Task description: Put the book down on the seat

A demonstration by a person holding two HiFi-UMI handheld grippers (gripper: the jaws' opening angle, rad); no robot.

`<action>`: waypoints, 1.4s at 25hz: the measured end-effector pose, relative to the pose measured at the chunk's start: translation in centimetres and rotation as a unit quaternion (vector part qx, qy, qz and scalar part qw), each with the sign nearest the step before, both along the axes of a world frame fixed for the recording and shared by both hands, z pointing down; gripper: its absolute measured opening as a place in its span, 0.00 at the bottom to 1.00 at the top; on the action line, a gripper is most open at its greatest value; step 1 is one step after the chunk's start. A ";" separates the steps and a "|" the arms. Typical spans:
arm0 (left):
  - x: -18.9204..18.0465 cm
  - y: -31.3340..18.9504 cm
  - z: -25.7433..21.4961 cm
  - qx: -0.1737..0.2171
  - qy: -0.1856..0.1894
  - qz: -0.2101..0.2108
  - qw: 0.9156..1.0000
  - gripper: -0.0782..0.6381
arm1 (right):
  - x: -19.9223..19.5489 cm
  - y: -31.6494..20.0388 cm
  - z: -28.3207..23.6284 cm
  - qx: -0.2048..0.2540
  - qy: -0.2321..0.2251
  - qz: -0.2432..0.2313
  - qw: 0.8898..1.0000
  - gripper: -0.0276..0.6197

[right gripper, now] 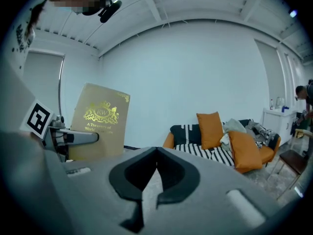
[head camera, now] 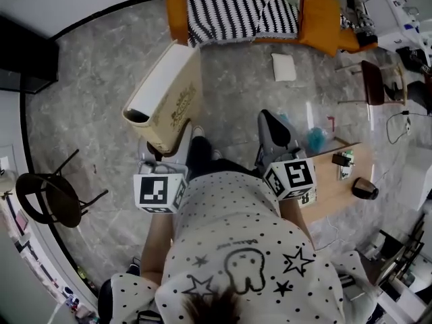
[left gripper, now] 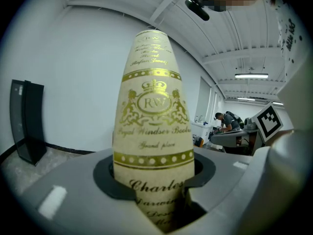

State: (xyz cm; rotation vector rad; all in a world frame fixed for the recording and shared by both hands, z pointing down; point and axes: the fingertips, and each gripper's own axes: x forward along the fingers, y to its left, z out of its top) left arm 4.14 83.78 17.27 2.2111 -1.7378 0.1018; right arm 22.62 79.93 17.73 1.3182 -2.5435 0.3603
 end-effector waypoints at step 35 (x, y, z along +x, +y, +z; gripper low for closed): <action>-3.7 -9.1 1.6 -0.021 0.009 -0.021 1.000 0.42 | -2.4 -10.3 1.4 -0.012 0.013 0.010 1.000 0.04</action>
